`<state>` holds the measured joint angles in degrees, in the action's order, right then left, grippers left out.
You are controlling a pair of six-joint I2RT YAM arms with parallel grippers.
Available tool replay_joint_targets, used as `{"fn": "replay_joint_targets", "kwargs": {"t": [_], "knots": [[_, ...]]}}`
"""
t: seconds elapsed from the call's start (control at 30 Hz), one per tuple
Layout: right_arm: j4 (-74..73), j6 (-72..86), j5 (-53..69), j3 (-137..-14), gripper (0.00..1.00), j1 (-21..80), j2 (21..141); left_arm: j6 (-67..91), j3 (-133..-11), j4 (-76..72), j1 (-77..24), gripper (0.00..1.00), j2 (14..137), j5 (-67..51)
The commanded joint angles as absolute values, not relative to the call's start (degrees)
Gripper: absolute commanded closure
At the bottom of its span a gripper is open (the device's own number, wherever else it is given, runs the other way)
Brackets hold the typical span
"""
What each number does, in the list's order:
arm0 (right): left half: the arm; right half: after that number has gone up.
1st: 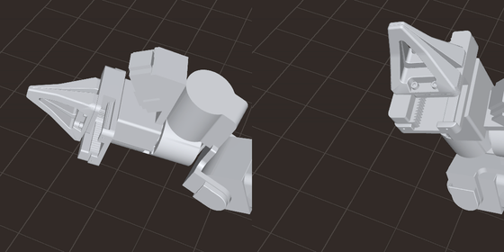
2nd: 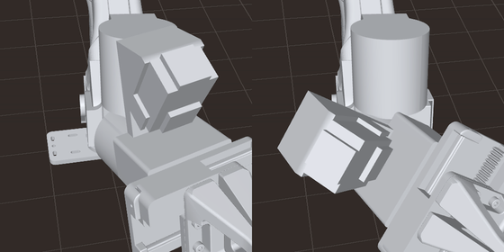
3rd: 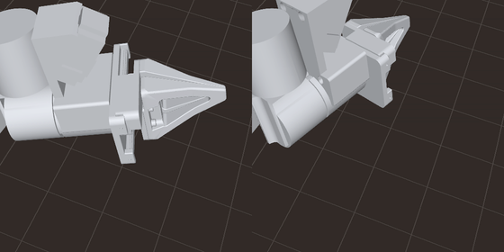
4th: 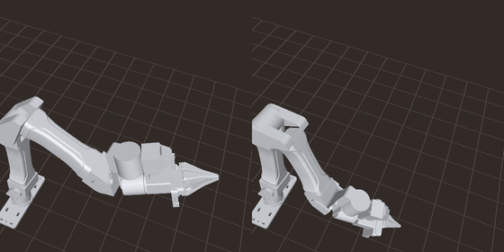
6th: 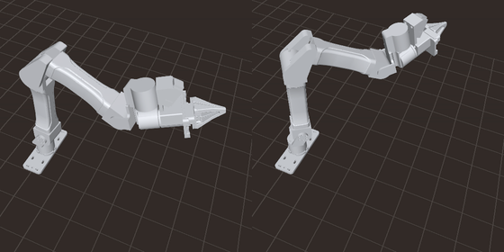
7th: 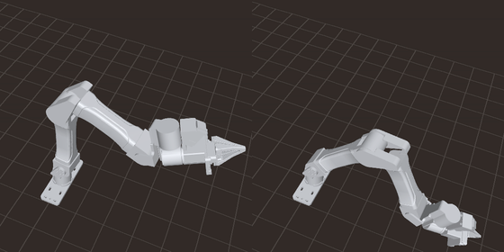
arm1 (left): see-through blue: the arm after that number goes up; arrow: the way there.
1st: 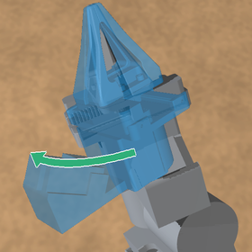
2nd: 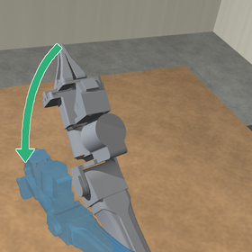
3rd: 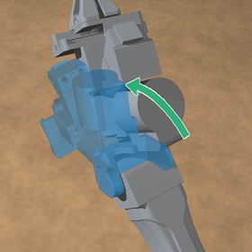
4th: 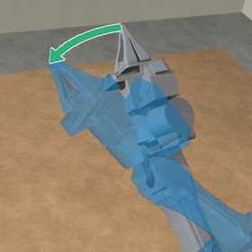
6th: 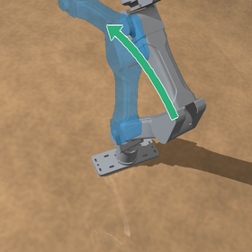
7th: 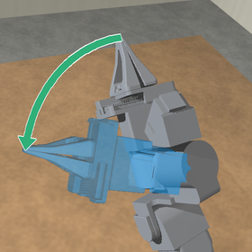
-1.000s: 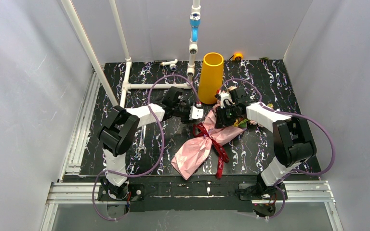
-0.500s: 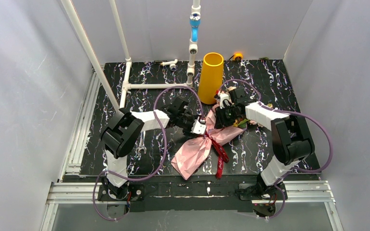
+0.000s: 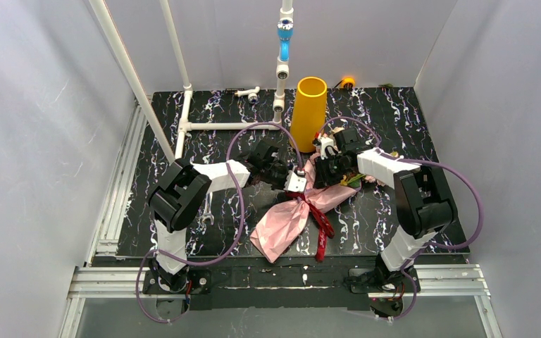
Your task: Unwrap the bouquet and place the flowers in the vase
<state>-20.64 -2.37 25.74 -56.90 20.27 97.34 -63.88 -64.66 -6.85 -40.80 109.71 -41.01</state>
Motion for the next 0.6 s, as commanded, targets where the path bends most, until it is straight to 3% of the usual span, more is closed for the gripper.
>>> {"fn": "replay_joint_targets", "kwargs": {"t": [0.0, 0.03, 0.23, 0.4, 0.57], "knots": [[-21.9, -3.6, 22.8, -56.6, 0.80, 20.8, 101.0, -62.0, -65.8, -8.5, -41.3, 0.95, 107.3, -42.1], [-22.0, -3.6, 22.6, -56.7, 0.81, 20.8, 101.3, -61.8, -65.3, -8.5, -41.3, 1.00, 106.7, -42.2], [-22.2, -4.1, 20.2, -56.6, 0.87, 20.8, 102.6, -58.4, -63.6, -8.6, -41.1, 1.00, 102.8, -41.2], [-22.3, -4.7, 17.9, -56.6, 0.98, 20.8, 104.1, -51.5, -63.4, -11.2, -40.5, 1.00, 99.8, -37.4], [-22.7, -4.2, 16.1, -56.9, 0.99, 20.8, 106.1, -44.9, -62.1, -14.7, -39.8, 1.00, 96.9, -33.9]]}}
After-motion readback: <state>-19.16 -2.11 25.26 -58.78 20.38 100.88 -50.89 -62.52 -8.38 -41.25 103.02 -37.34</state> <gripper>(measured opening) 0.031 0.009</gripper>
